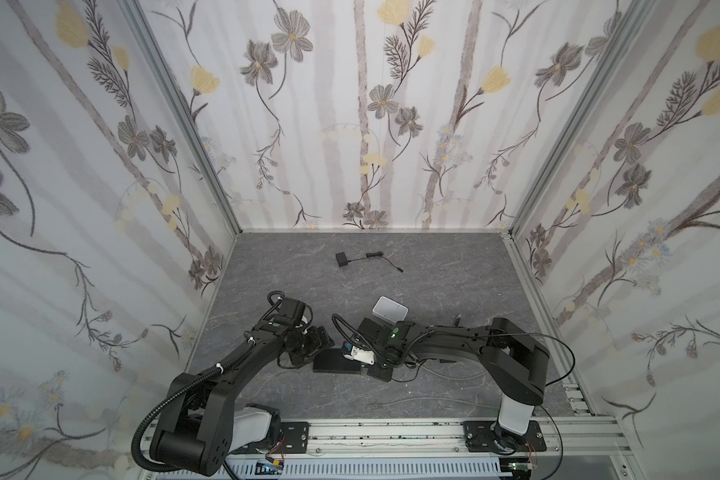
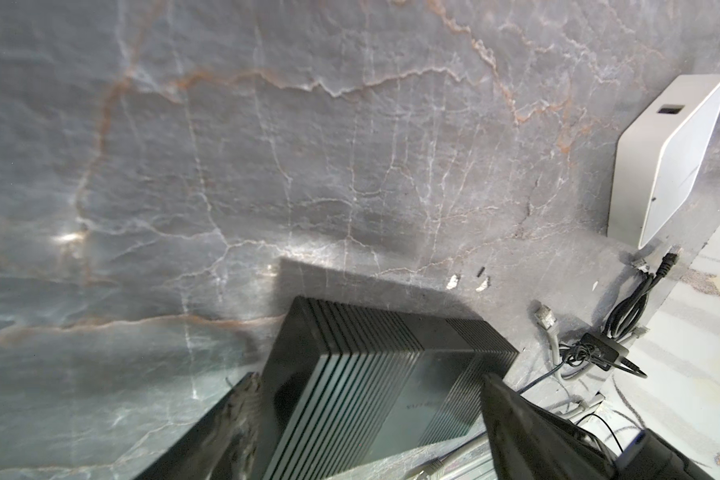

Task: Insert the plug into the switch port
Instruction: 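Align the barrel plug tip with the switch's port using the right gripper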

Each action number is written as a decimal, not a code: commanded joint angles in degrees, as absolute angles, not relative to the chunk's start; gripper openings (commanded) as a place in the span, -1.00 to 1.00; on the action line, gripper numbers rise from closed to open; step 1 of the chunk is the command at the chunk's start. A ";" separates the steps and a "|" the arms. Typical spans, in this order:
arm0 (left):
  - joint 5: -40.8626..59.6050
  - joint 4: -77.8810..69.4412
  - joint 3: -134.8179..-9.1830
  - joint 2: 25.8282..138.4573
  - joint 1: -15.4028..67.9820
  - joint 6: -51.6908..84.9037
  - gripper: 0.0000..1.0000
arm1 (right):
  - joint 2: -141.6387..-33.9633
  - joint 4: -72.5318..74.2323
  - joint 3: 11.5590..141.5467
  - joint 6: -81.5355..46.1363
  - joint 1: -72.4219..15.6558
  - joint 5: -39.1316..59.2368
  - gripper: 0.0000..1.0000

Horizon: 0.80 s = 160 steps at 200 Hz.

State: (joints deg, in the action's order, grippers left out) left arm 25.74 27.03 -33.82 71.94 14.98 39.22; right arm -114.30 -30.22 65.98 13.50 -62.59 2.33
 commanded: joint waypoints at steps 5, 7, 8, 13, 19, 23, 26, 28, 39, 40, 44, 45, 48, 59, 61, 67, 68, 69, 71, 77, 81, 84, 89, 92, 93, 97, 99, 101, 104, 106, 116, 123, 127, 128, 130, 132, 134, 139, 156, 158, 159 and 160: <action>25.96 25.53 -33.63 71.98 15.29 39.33 0.67 | -113.49 -28.67 66.71 12.49 -62.86 1.69 -1.00; 25.96 25.54 -33.63 71.98 15.29 39.30 0.67 | -113.41 -28.55 66.71 12.42 -62.85 1.56 -1.00; 25.99 25.52 -33.65 71.98 15.29 39.34 0.67 | -113.39 -28.56 66.71 12.41 -62.89 1.57 -1.00; 25.90 25.57 -33.65 71.97 15.38 39.29 0.67 | -113.25 -28.46 66.69 12.31 -62.84 1.49 -1.00; 25.86 25.65 -33.56 71.98 15.43 39.29 0.67 | -113.26 -28.48 66.71 12.30 -62.84 1.41 -1.00; 25.84 25.66 -33.60 71.98 15.49 39.29 0.67 | -113.35 -28.39 66.71 12.24 -62.84 1.32 -1.00; 25.80 25.66 -33.58 71.96 15.54 39.29 0.67 | -113.45 -28.39 66.71 12.24 -62.87 1.25 -1.00; 25.76 25.73 -33.58 71.93 15.55 39.31 0.67 | -113.40 -28.39 66.71 12.22 -62.85 1.24 -1.00; 25.83 25.77 -33.57 71.98 15.60 39.34 0.67 | -113.61 -28.34 66.71 12.23 -62.92 1.12 -1.00; 25.79 25.76 -33.57 71.98 15.67 39.31 0.67 | -113.63 -28.36 66.71 12.23 -62.88 1.09 -1.00; 25.75 25.82 -33.53 71.98 15.73 39.29 0.67 | -113.72 -28.35 66.71 12.22 -62.93 1.14 -1.00; 25.71 25.79 -33.55 71.98 15.78 39.29 0.67 | -113.81 -28.37 66.71 12.22 -62.93 1.14 -1.00; 25.68 25.82 -33.54 71.97 15.86 39.29 0.67 | -113.82 -28.39 66.71 12.22 -62.93 1.07 -1.00; 25.67 25.75 -33.43 71.87 16.01 39.35 0.67 | -114.16 -28.39 66.71 12.22 -63.02 0.84 -1.00; 25.66 25.75 -33.43 71.89 16.04 39.37 0.67 | -114.23 -28.39 66.71 12.22 -63.06 0.82 -1.00; 25.68 25.71 -33.40 71.87 16.10 39.37 0.67 | -114.42 -28.47 66.71 12.29 -63.10 0.77 -1.00; 25.67 25.73 -33.40 71.88 16.09 39.37 0.67 | -114.43 -28.47 66.71 12.34 -63.11 0.78 -1.00; 25.67 25.74 -33.44 71.89 16.09 39.37 0.67 | -114.47 -28.47 66.71 12.32 -63.11 0.79 -1.00; 25.73 25.75 -33.41 71.96 16.08 39.35 0.66 | -114.55 -28.48 66.71 12.31 -63.19 0.79 -1.00; 25.61 25.74 -33.40 71.96 16.15 39.38 0.67 | -114.63 -28.48 66.64 12.31 -63.22 0.71 -1.00; 25.63 25.75 -33.40 71.96 16.20 39.42 0.67 | -114.69 -28.48 66.62 12.37 -63.29 0.70 -1.00; 25.59 25.75 -33.46 71.98 16.30 39.46 0.67 | -114.77 -28.51 66.62 12.31 -63.30 0.72 -1.00; 25.62 25.68 -33.49 71.93 16.37 39.46 0.67 | -114.78 -28.48 66.54 12.29 -63.41 0.78 -1.00; 25.60 25.74 -33.50 71.98 16.37 39.46 0.67 | -114.79 -28.47 66.47 12.34 -63.46 0.79 -1.00; 25.59 25.75 -33.49 71.98 16.40 39.46 0.67 | -114.79 -28.47 66.46 12.36 -63.46 0.79 -1.00; 25.54 25.75 -33.49 71.97 16.41 39.46 0.67 | -114.86 -28.45 66.45 12.31 -63.47 0.83 -1.00; 25.57 25.75 -33.51 71.98 16.43 39.46 0.67 | -114.87 -28.47 66.40 12.31 -63.53 0.87 -1.00; 25.57 25.71 -33.54 71.98 16.41 39.48 0.67 | -114.83 -28.48 66.37 12.30 -63.54 0.83 -1.00; 25.61 25.74 -33.64 71.97 16.38 39.47 0.67 | -114.91 -28.48 66.36 12.33 -63.59 0.92 -1.00; 25.63 25.75 -33.59 71.96 16.42 39.46 0.67 | -114.95 -28.48 66.36 12.31 -63.62 0.95 -1.00; 25.63 25.74 -33.66 71.97 16.44 39.44 0.67 | -115.04 -28.48 66.36 12.15 -63.81 0.95 -1.00; 25.61 25.83 -33.71 71.95 16.52 39.38 0.67 | -115.05 -28.39 66.36 12.17 -63.87 0.92 -1.00; 25.65 25.83 -33.68 71.97 16.52 39.38 0.67 | -115.05 -28.30 66.36 12.08 -63.90 0.90 -1.00; 25.61 25.83 -33.67 71.98 16.57 39.38 0.67 | -115.05 -28.30 66.36 12.06 -63.94 0.89 -1.00; 25.63 25.79 -33.69 71.98 16.56 39.38 0.67 | -115.00 -28.30 66.36 12.11 -63.91 0.88 -1.00; 25.61 25.83 -33.67 71.94 16.58 39.38 0.67 | -115.02 -28.28 66.40 12.04 -63.97 0.88 -1.00; 25.63 25.84 -33.66 71.97 16.54 39.38 0.67 | -115.04 -28.21 66.43 12.04 -64.00 0.88 -1.00; 25.53 25.92 -33.69 71.98 16.54 39.38 0.67 | -115.03 -28.17 66.44 12.09 -63.98 0.88 -1.00; 25.49 25.93 -33.67 71.97 16.74 39.38 0.67 | -115.05 -28.16 66.77 12.04 -64.07 0.48 -1.00; 25.42 25.93 -33.71 71.98 16.71 39.38 0.67 | -115.05 -28.16 66.86 12.04 -64.07 0.52 -1.00; 25.46 25.93 -33.73 71.94 16.70 39.38 0.67 | -115.00 -28.14 66.87 12.09 -64.03 0.48 -1.00; 25.43 25.93 -33.70 71.96 16.70 39.38 0.67 | -115.03 -28.13 66.92 12.11 -64.01 0.46 -1.00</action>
